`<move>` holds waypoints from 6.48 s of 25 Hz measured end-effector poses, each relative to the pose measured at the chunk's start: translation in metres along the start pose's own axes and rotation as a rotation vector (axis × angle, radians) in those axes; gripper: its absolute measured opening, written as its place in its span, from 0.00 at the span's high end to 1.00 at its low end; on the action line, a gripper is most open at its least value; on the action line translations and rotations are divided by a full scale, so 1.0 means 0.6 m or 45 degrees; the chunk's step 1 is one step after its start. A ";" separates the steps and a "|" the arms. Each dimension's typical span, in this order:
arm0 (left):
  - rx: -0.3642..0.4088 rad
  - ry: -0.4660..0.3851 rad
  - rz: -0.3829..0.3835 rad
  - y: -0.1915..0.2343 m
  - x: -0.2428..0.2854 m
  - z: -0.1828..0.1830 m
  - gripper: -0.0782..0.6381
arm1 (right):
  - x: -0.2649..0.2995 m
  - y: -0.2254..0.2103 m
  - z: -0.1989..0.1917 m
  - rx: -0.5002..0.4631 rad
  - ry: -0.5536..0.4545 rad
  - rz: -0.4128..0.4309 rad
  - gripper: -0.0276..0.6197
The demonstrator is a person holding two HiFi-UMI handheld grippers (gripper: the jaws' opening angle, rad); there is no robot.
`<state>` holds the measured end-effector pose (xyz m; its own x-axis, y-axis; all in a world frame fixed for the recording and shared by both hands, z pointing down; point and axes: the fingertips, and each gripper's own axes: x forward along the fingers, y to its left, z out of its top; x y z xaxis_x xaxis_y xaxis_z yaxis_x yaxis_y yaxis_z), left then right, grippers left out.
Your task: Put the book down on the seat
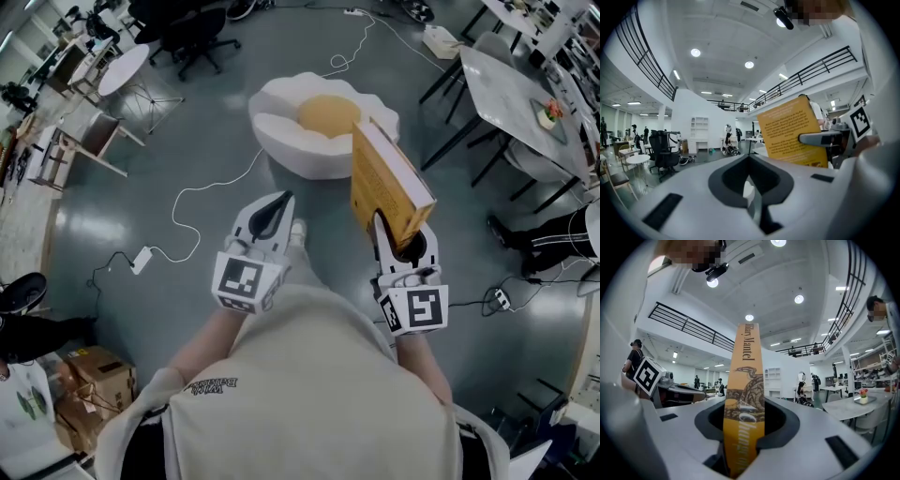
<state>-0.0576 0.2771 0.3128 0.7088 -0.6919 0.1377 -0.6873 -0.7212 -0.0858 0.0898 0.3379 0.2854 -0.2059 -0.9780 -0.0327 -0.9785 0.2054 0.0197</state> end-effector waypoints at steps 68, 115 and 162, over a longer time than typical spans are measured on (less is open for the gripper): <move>-0.120 0.115 -0.035 0.618 0.653 -0.040 0.88 | 0.866 -0.204 -0.097 -0.043 0.293 0.045 0.73; -0.270 0.665 0.089 0.597 0.949 -0.752 0.88 | 1.110 -0.278 -0.983 -0.575 1.095 0.691 0.73; -0.191 0.493 0.040 0.591 0.849 -0.406 0.88 | 0.969 -0.249 -0.600 -0.431 0.926 0.537 0.71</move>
<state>0.0210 -0.3231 0.5926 0.5945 -0.6290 0.5009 -0.7436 -0.6671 0.0449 0.1209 -0.2747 0.6229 -0.3749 -0.6293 0.6808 -0.7440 0.6423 0.1840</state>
